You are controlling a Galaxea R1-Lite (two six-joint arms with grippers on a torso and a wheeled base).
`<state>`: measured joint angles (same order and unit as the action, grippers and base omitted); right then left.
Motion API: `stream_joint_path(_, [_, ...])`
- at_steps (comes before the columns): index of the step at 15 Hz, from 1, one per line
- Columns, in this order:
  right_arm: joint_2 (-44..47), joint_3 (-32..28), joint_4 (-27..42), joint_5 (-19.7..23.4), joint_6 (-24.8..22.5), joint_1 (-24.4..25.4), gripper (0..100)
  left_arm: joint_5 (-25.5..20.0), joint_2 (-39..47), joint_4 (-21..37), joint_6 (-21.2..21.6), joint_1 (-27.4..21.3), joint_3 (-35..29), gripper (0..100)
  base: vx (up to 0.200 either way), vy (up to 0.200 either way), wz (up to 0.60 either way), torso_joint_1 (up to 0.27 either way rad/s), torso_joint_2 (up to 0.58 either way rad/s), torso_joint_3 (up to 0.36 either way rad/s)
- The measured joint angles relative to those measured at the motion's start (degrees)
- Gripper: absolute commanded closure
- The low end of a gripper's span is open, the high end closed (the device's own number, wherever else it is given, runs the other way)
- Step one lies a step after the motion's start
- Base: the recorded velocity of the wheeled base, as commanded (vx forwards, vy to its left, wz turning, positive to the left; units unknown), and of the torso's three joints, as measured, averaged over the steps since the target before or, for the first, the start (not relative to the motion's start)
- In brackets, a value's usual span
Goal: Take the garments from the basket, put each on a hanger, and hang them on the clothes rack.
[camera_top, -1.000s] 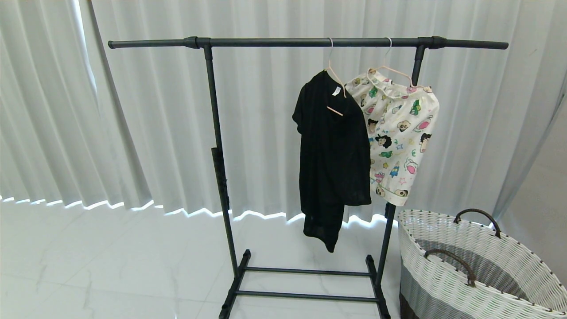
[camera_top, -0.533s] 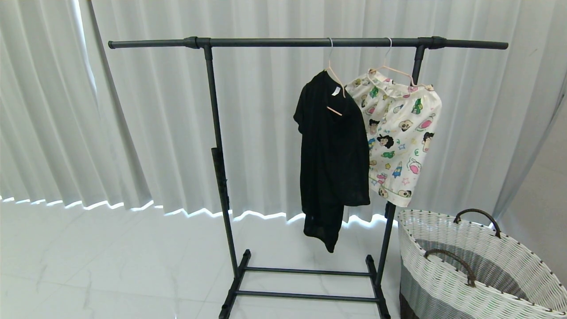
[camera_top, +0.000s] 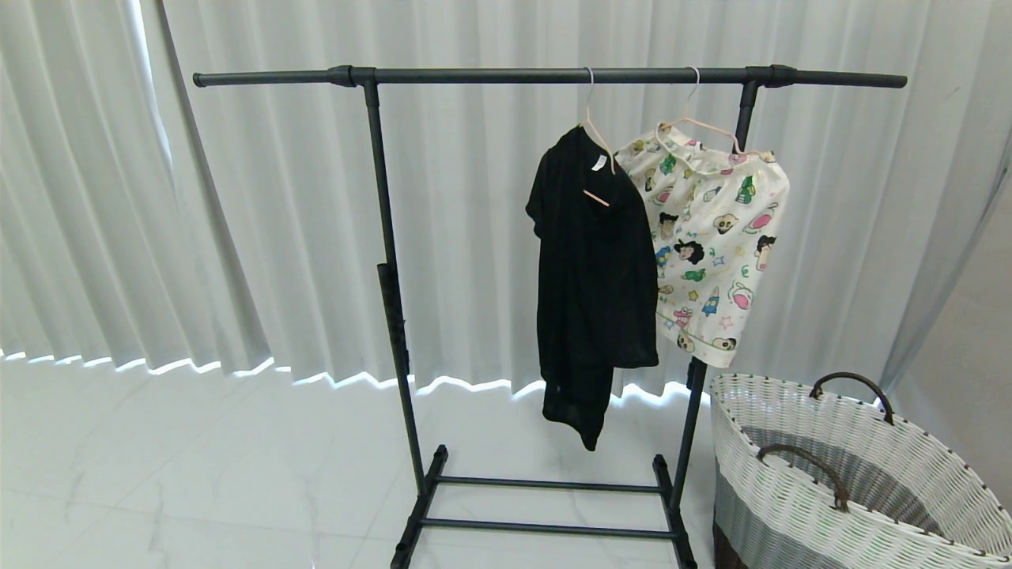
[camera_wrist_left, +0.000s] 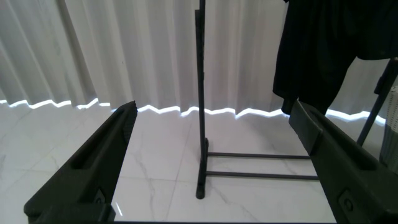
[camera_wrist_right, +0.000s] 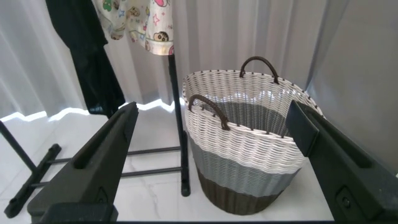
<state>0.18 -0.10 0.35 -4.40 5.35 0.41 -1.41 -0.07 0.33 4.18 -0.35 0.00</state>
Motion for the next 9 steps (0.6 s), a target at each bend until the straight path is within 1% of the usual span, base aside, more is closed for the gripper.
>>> stream_joint_path(9, [-0.1,0.0,0.0,0.0,0.1,0.0,0,0.0,0.0,0.0,0.0,0.0,0.0,0,0.0,0.0,0.0,0.0,0.0,0.0])
